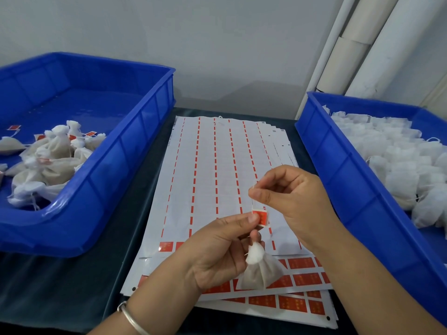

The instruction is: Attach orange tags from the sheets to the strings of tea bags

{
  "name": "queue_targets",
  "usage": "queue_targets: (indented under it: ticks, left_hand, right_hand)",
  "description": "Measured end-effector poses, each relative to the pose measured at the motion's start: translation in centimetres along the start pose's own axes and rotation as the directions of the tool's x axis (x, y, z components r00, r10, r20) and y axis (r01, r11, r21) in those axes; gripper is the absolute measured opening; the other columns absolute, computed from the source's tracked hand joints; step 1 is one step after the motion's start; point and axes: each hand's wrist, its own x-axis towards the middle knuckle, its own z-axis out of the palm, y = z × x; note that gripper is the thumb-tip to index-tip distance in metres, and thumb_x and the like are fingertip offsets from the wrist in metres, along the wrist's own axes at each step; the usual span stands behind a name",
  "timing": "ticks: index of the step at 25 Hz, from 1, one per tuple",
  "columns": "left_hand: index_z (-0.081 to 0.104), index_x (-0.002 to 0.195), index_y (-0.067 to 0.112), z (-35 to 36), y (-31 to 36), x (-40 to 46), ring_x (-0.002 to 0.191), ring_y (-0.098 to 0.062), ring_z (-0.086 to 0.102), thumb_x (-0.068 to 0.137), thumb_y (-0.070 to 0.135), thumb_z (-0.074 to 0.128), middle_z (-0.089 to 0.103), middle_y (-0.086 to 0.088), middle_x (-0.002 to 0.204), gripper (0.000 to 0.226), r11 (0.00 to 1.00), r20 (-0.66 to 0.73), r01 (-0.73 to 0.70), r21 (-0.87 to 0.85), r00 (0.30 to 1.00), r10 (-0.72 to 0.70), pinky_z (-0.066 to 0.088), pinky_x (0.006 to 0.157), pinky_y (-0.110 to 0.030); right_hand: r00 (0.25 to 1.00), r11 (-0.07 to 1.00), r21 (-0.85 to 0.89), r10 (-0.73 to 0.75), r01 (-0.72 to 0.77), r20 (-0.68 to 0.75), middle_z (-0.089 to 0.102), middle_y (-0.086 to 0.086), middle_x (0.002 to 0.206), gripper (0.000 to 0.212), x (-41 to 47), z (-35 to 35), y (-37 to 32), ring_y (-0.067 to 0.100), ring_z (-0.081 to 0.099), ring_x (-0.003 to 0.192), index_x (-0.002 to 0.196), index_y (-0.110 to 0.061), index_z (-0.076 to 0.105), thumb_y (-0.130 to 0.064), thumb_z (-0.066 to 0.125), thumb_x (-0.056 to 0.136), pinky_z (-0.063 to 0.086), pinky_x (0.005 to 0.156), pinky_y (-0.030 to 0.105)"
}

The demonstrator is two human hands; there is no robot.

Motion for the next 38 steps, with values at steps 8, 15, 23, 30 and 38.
queue_targets:
  ticks: [8,15,23,30,38]
  left_hand:
    - [0.076,0.074,0.009,0.9,0.6,-0.7,0.056,-0.011,0.057,0.062,0.017,0.070,0.069,-0.006,0.069,0.016,0.879,-0.148,-0.220,0.423,0.940,0.307,0.052,0.060,-0.022]
    - [0.077,0.073,0.025,3.4,5.0,-2.8,0.069,-0.013,0.070,0.058,0.029,0.069,0.074,0.001,0.076,0.017,0.570,-0.140,-0.315,0.759,0.776,0.615,0.056,0.065,-0.024]
    - [0.075,0.069,0.033,3.6,10.0,-5.3,0.064,0.000,0.061,0.072,0.027,0.073,0.072,0.014,0.075,0.008,0.291,-0.063,-0.257,0.922,0.640,0.766,0.051,0.060,-0.020]
    - [0.067,0.072,0.025,0.5,17.7,-9.3,0.065,-0.005,0.063,0.082,0.025,0.068,0.067,0.009,0.064,0.010,0.087,-0.086,-0.246,0.965,0.017,0.996,0.047,0.061,-0.021]
    - [0.062,0.095,0.027,-2.9,16.9,-8.0,0.064,0.002,0.050,0.087,0.024,0.057,0.056,0.017,0.084,0.010,0.019,-0.028,0.178,0.984,0.045,0.999,0.035,0.056,-0.015]
  right_hand:
    - [0.999,1.000,-0.001,0.023,-0.023,-0.036,0.072,-0.008,0.076,0.020,-0.2,-0.2,0.3,0.006,0.068,0.073,0.078,-0.027,0.069,-0.009,0.076,0.073,0.052,0.067,0.013]
    - [0.997,0.998,0.015,0.065,-0.065,0.031,0.072,-0.015,0.080,0.022,-0.9,1.0,-0.6,0.005,0.069,0.074,0.091,-0.032,0.066,-0.043,0.062,0.072,0.052,0.064,0.012]
    - [0.992,0.986,0.110,0.122,-0.126,0.042,0.073,-0.006,0.078,0.015,0.3,3.9,-1.5,0.010,0.070,0.074,0.086,-0.027,0.072,-0.022,0.058,0.091,0.055,0.067,0.018]
    - [0.963,0.977,0.037,0.200,-0.210,0.182,0.073,-0.006,0.078,0.019,-0.2,6.9,-0.5,0.012,0.069,0.073,0.094,-0.031,0.069,-0.022,0.053,0.094,0.056,0.067,0.019]
    - [0.946,0.967,-0.130,0.241,-0.217,0.217,0.072,-0.011,0.076,0.021,-0.6,5.4,-1.8,0.007,0.068,0.071,0.092,-0.031,0.066,-0.014,0.054,0.094,0.054,0.066,0.015]
